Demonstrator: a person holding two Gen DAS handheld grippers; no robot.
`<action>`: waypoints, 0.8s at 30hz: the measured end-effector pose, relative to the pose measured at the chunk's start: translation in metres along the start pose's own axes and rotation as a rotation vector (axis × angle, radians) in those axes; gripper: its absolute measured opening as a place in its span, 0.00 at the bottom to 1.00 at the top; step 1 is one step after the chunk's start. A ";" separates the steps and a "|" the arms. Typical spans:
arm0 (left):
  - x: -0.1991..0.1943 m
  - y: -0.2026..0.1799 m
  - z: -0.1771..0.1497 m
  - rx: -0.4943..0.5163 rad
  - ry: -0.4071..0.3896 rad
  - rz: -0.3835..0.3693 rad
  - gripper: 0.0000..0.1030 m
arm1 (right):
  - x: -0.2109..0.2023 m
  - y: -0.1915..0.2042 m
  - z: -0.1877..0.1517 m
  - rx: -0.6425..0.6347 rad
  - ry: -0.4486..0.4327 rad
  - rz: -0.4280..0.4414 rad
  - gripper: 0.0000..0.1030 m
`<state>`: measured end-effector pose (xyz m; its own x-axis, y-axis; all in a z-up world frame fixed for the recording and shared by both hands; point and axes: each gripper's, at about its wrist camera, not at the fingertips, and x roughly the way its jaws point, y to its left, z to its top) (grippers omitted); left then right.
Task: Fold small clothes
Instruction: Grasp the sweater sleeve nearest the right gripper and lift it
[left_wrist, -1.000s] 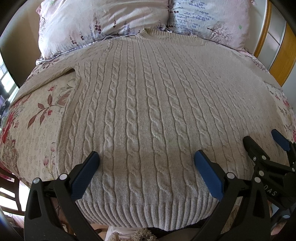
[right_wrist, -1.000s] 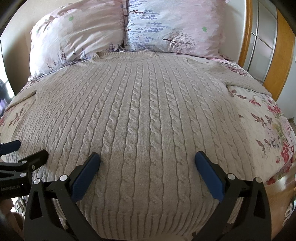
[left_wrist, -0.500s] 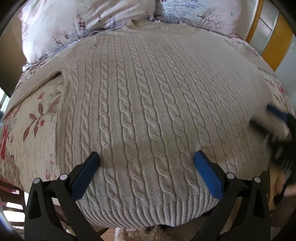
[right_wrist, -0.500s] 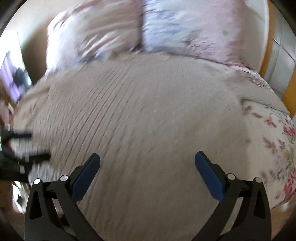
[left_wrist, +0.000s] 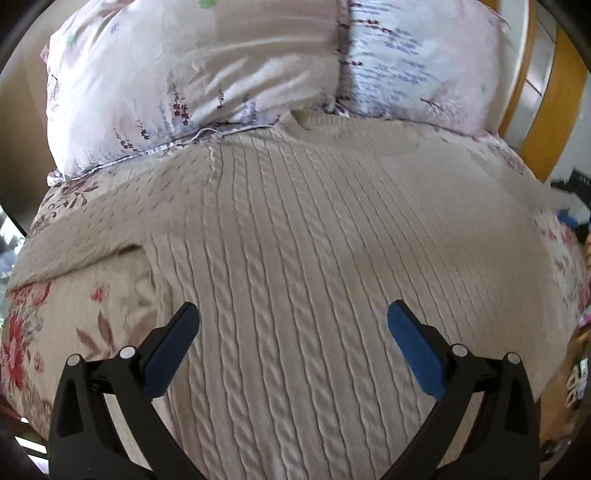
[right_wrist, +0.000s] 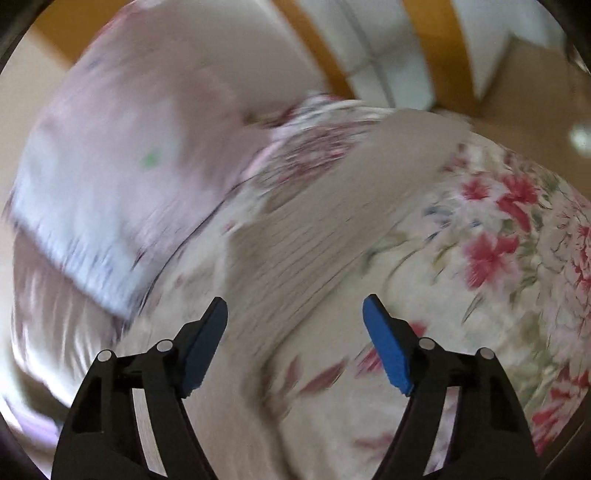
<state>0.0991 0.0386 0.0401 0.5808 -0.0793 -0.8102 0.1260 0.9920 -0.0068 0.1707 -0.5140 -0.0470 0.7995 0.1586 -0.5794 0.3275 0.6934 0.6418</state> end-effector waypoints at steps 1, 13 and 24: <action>0.002 0.003 0.006 -0.007 -0.009 0.002 0.98 | 0.003 -0.004 0.005 0.016 -0.003 -0.010 0.76; 0.035 0.006 0.046 0.003 0.017 0.001 0.98 | 0.037 -0.052 0.037 0.200 -0.045 -0.033 0.56; 0.054 0.016 0.066 -0.099 0.038 -0.129 0.98 | 0.045 -0.074 0.053 0.266 -0.120 -0.066 0.22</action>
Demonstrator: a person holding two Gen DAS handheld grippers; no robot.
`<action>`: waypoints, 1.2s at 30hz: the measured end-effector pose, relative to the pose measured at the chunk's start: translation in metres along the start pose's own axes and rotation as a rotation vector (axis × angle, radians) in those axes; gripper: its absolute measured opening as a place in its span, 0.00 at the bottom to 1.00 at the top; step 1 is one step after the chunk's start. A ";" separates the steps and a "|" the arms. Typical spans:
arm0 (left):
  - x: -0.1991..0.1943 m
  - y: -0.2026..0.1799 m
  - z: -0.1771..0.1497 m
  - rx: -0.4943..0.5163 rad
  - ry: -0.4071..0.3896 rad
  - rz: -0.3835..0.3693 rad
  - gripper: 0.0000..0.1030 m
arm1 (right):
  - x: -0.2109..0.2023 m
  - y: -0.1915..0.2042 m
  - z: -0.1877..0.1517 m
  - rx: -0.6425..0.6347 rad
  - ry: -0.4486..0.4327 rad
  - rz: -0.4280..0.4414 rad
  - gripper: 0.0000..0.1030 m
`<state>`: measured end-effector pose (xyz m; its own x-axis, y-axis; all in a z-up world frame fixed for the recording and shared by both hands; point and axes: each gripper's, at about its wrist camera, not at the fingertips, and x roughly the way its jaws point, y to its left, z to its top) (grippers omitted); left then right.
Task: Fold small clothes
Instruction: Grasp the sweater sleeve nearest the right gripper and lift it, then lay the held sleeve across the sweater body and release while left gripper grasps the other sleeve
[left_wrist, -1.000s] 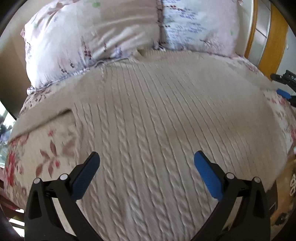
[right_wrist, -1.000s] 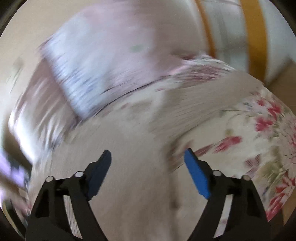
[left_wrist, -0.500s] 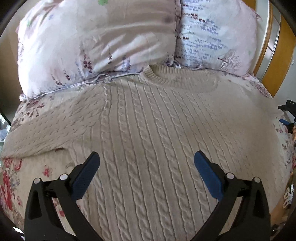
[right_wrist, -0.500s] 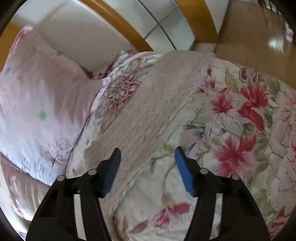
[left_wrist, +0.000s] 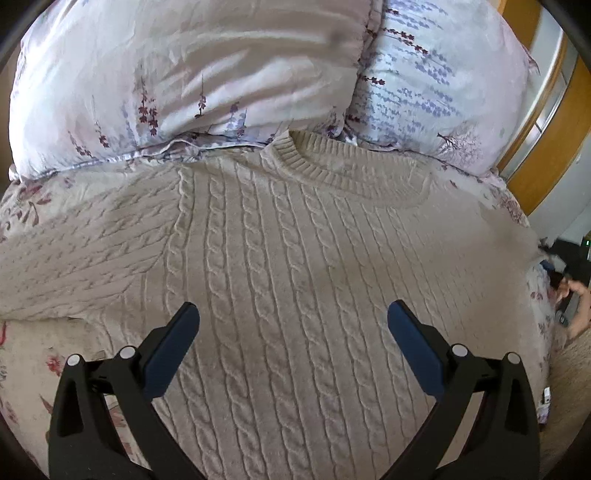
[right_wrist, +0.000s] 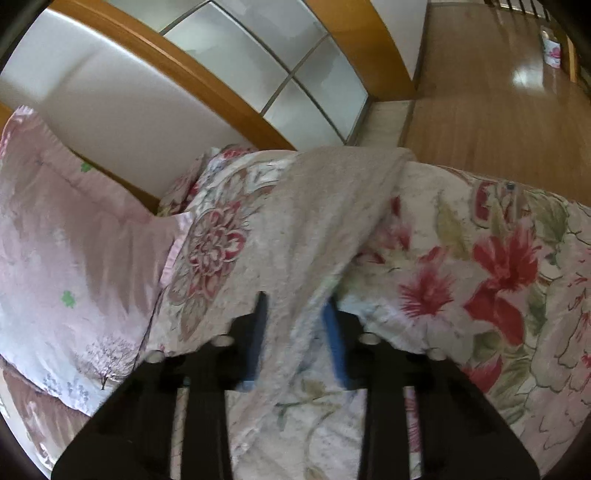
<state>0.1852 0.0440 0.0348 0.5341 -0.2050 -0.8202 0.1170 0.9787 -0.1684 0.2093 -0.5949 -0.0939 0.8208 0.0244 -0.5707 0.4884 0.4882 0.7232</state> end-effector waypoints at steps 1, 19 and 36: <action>0.001 0.000 0.001 -0.001 0.001 -0.002 0.98 | 0.000 -0.002 -0.001 -0.007 -0.003 -0.008 0.14; 0.016 0.021 0.008 -0.189 -0.024 -0.399 0.98 | -0.081 0.169 -0.134 -0.714 -0.051 0.337 0.08; 0.023 0.027 0.007 -0.276 0.013 -0.480 0.98 | -0.024 0.177 -0.244 -0.703 0.396 0.380 0.50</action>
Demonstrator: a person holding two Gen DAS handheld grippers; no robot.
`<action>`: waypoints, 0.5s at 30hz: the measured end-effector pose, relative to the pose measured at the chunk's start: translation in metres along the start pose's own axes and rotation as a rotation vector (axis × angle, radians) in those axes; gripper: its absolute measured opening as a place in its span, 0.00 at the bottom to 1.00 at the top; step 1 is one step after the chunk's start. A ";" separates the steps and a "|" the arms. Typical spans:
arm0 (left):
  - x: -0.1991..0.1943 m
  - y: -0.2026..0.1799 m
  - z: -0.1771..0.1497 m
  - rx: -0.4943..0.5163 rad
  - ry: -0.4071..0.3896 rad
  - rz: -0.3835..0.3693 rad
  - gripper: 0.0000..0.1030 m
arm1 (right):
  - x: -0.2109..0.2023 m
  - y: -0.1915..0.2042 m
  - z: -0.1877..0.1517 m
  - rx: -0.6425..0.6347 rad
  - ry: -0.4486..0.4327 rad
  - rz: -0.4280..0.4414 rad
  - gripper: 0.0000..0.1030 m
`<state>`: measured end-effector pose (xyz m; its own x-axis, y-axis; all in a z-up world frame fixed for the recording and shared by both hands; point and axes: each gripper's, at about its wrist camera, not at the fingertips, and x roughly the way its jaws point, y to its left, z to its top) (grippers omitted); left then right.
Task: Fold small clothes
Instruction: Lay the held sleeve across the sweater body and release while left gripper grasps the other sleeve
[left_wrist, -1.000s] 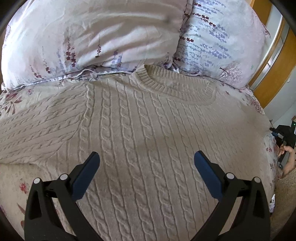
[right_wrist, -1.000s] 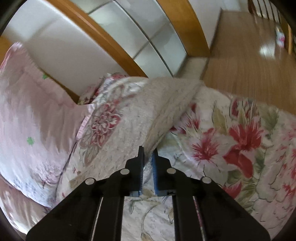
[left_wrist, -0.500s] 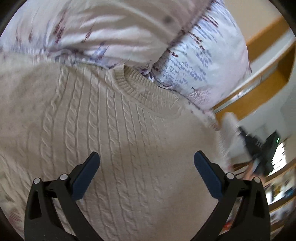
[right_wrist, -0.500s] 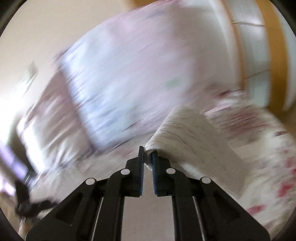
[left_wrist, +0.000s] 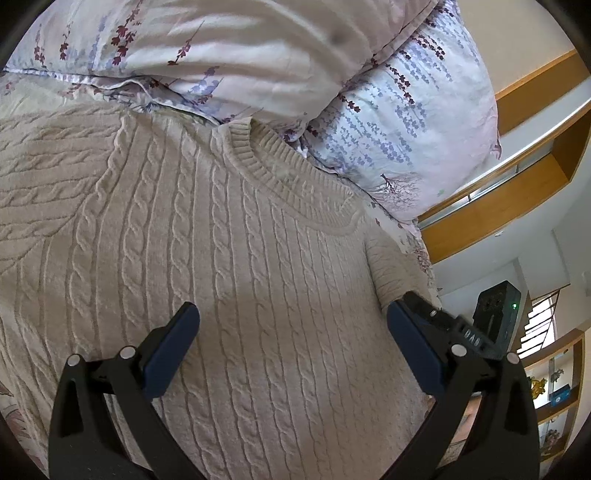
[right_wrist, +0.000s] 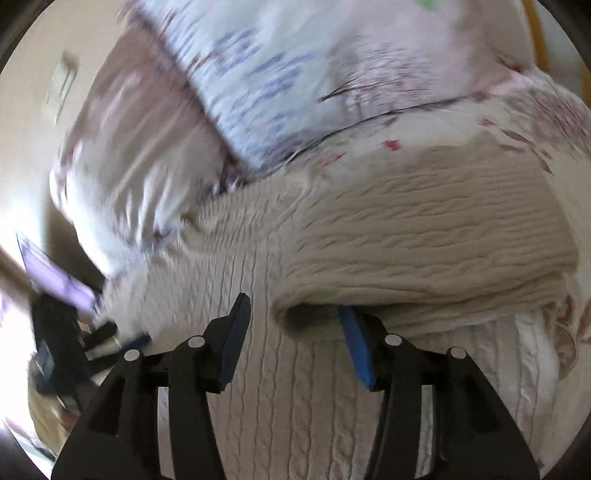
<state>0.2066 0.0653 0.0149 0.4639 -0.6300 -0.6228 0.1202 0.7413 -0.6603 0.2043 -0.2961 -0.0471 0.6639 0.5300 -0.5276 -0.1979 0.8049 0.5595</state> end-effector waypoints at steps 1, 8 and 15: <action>0.000 0.001 0.000 -0.009 0.002 -0.007 0.98 | -0.002 -0.006 0.005 0.045 -0.012 0.001 0.50; -0.012 0.011 0.000 -0.041 -0.013 -0.006 0.91 | -0.012 -0.029 0.022 0.169 -0.133 -0.197 0.20; -0.027 0.022 0.005 -0.104 -0.068 -0.067 0.91 | -0.011 0.093 0.022 -0.283 -0.179 -0.078 0.12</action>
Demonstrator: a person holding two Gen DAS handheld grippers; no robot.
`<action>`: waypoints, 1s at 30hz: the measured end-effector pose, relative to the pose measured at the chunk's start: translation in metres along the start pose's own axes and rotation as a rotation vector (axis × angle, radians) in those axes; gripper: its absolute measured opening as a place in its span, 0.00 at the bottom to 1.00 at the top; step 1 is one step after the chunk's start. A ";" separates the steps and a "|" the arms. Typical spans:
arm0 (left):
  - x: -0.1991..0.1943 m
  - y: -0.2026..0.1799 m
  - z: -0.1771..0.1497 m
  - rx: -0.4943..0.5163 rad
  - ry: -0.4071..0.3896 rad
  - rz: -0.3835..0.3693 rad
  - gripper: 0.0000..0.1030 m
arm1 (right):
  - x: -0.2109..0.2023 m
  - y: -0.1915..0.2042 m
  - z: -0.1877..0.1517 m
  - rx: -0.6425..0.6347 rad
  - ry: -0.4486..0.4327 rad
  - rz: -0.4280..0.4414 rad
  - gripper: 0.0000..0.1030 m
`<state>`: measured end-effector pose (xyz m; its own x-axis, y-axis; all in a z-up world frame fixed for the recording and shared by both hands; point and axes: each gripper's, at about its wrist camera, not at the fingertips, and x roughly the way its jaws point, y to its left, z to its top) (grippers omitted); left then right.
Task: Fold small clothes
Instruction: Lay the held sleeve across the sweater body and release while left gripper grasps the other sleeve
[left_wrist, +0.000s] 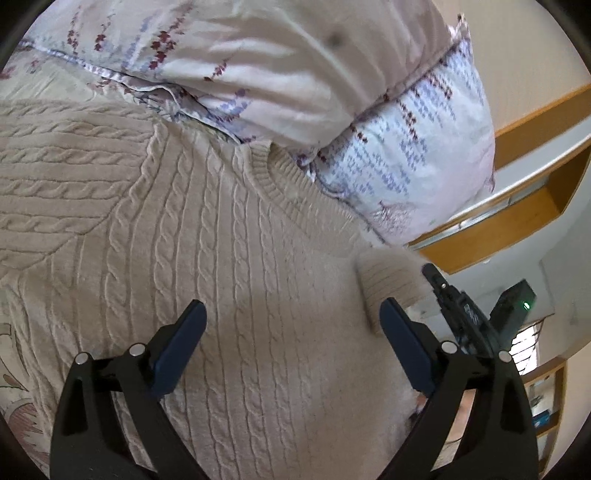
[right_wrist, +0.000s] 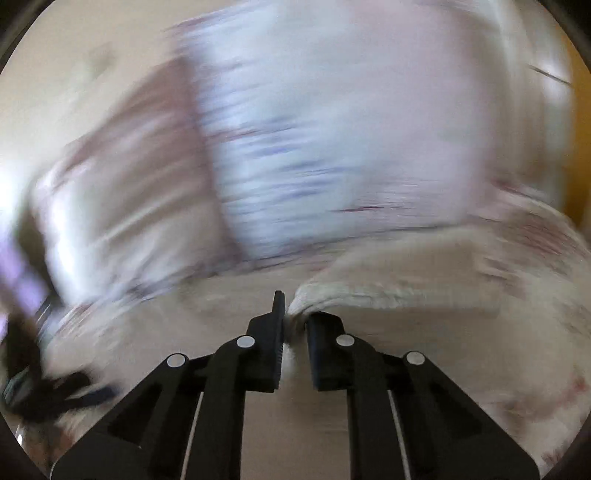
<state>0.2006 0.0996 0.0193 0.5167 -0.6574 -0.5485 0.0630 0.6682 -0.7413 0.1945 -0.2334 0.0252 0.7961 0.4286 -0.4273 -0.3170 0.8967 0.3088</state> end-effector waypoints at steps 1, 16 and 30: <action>-0.002 0.002 0.001 -0.011 -0.001 -0.014 0.91 | 0.008 0.018 -0.003 -0.039 0.066 0.078 0.12; 0.029 0.012 0.008 -0.153 0.081 -0.041 0.57 | -0.014 -0.067 -0.074 0.500 0.310 0.143 0.44; 0.033 0.001 0.027 -0.052 0.011 0.029 0.07 | -0.056 -0.134 -0.075 0.659 -0.076 -0.090 0.08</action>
<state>0.2412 0.0876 0.0111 0.5078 -0.6424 -0.5739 0.0036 0.6678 -0.7443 0.1540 -0.3688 -0.0561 0.8463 0.3245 -0.4226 0.1146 0.6637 0.7391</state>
